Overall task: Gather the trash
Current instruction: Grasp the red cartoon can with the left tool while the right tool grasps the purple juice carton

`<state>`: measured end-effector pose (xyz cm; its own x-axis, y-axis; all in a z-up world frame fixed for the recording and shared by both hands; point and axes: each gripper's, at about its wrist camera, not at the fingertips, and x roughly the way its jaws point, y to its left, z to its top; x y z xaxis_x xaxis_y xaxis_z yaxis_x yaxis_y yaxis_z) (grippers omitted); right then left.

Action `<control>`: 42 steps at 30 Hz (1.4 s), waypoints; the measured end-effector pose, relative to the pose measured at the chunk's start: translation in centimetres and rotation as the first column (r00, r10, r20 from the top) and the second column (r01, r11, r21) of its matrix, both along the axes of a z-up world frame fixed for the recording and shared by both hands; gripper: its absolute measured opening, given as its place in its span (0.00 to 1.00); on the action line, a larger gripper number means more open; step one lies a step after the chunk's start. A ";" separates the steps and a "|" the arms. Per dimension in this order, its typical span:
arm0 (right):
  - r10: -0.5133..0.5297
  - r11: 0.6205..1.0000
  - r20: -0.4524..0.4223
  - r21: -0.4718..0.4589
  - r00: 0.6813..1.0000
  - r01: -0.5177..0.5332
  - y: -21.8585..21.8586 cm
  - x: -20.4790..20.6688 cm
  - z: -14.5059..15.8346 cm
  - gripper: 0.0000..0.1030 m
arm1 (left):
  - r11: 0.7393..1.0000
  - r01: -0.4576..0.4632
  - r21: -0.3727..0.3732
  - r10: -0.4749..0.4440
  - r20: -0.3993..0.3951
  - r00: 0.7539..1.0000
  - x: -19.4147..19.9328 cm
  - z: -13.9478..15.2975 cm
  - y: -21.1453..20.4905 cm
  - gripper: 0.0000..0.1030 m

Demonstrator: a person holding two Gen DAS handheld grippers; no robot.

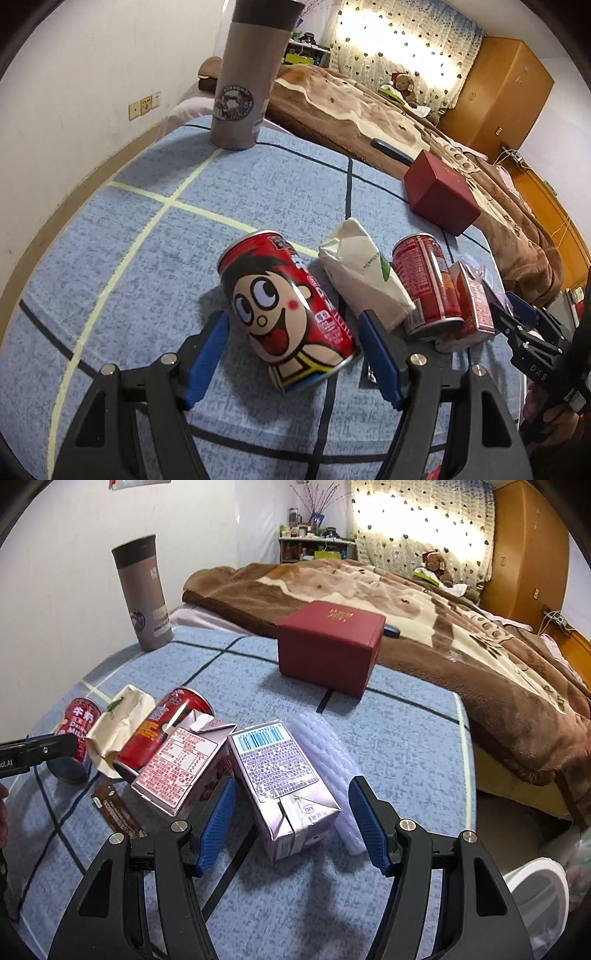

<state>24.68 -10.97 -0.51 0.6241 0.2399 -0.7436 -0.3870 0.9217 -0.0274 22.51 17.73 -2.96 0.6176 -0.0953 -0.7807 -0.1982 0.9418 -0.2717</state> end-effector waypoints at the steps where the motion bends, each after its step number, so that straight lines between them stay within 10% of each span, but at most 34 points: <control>1: 0.004 1.000 -0.003 0.000 1.000 -0.004 0.1 0.1 -0.1 0.63 | 1.000 0.000 -0.006 0.000 -0.005 1.000 0.2 -0.1 0.0 0.72; 9: 0.040 0.999 -0.032 0.004 0.999 -0.039 1.1 -0.3 -0.6 0.61 | 1.000 -0.004 0.009 0.004 -0.017 1.000 1.0 -0.7 -0.3 0.72; 15: 0.041 0.999 -0.054 0.007 0.998 -0.041 1.5 -0.8 -1.0 0.40 | 1.000 -0.024 0.013 0.024 -0.026 0.999 1.1 -0.9 0.3 0.72; 32: 0.023 1.000 -0.068 0.022 0.997 -0.022 1.5 -0.5 -1.3 0.40 | 0.995 -0.054 0.082 0.056 -0.017 0.998 2.2 -1.1 1.7 0.72; 42: 0.006 0.999 -0.064 0.032 0.998 -0.004 1.4 -0.7 -1.3 0.39 | 0.997 -0.039 0.070 0.038 0.018 0.999 1.6 -0.6 1.5 0.55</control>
